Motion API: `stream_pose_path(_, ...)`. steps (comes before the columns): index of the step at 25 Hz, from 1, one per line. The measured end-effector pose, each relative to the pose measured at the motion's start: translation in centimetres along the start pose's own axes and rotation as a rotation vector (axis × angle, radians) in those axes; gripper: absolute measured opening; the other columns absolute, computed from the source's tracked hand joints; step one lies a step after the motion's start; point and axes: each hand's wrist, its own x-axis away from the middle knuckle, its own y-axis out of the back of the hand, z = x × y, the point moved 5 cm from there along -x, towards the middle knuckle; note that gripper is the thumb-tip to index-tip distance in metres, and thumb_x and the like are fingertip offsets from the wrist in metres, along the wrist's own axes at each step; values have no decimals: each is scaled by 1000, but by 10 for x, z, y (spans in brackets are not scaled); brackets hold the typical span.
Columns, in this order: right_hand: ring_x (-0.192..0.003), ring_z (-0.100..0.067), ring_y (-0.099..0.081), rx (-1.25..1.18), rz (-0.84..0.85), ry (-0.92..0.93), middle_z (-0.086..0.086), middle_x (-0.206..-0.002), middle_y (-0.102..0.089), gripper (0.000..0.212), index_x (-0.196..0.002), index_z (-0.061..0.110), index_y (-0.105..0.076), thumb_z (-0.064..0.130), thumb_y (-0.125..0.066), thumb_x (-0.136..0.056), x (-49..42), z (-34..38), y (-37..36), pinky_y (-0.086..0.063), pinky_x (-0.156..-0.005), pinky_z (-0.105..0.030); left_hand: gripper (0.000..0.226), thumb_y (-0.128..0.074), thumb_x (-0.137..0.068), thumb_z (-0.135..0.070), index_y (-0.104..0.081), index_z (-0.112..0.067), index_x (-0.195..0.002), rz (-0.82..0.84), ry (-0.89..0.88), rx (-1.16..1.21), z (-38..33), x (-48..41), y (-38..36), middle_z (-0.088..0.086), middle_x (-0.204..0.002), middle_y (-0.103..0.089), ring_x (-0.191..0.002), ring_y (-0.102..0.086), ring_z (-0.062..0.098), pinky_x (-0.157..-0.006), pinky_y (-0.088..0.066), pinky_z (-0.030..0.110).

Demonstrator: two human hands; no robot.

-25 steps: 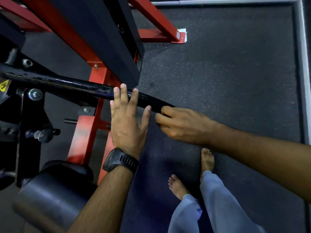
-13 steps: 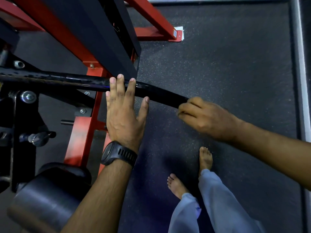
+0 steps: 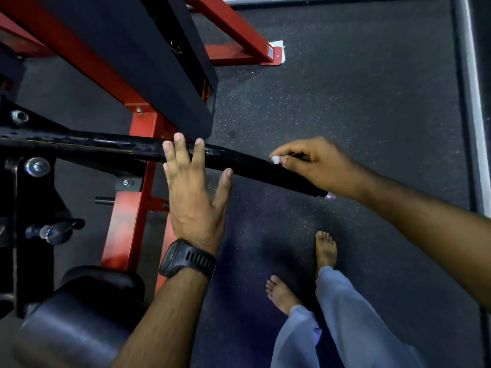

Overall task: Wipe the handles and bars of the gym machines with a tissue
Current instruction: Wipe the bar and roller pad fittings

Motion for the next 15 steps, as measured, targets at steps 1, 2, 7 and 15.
stream_pose_path(1, -94, 4, -66, -25, 18, -25, 16, -100, -72, 17, -109, 20, -75, 17, -64, -97, -3, 0, -3, -53, -86, -20, 61, -51, -99, -41, -36, -8, -149, 1, 3, 1, 0, 2, -1, 15, -162, -17, -151, -3, 28, -122, -1, 31)
stream_pose_path(2, -92, 6, -66, -13, 26, -20, 18, -97, -72, 16, -106, 21, -75, 16, -64, -96, -7, 3, -7, -51, -84, -17, 62, -50, -100, -40, -35, -8, -150, 5, 7, -4, 0, 4, -2, 16, -162, -15, -151, -2, 28, -122, -2, 33)
stream_pose_path(7, -82, 10, -65, -28, -5, -110, 24, -87, -71, 16, -98, 33, -73, 19, -66, -96, 10, -17, -2, -47, -78, -17, 62, -51, -99, -36, -34, -6, -150, 28, 23, -25, -1, 5, -3, 19, -162, -13, -150, 0, 31, -122, -4, 37)
stream_pose_path(15, -85, 0, -68, -154, 10, -142, 13, -88, -74, 9, -93, 26, -75, 23, -67, -94, -18, 6, -27, -54, -84, -27, 63, -51, -97, -31, -32, -4, -151, 34, 34, 0, -3, 15, -2, 20, -161, -14, -151, 0, 28, -121, -16, 52)
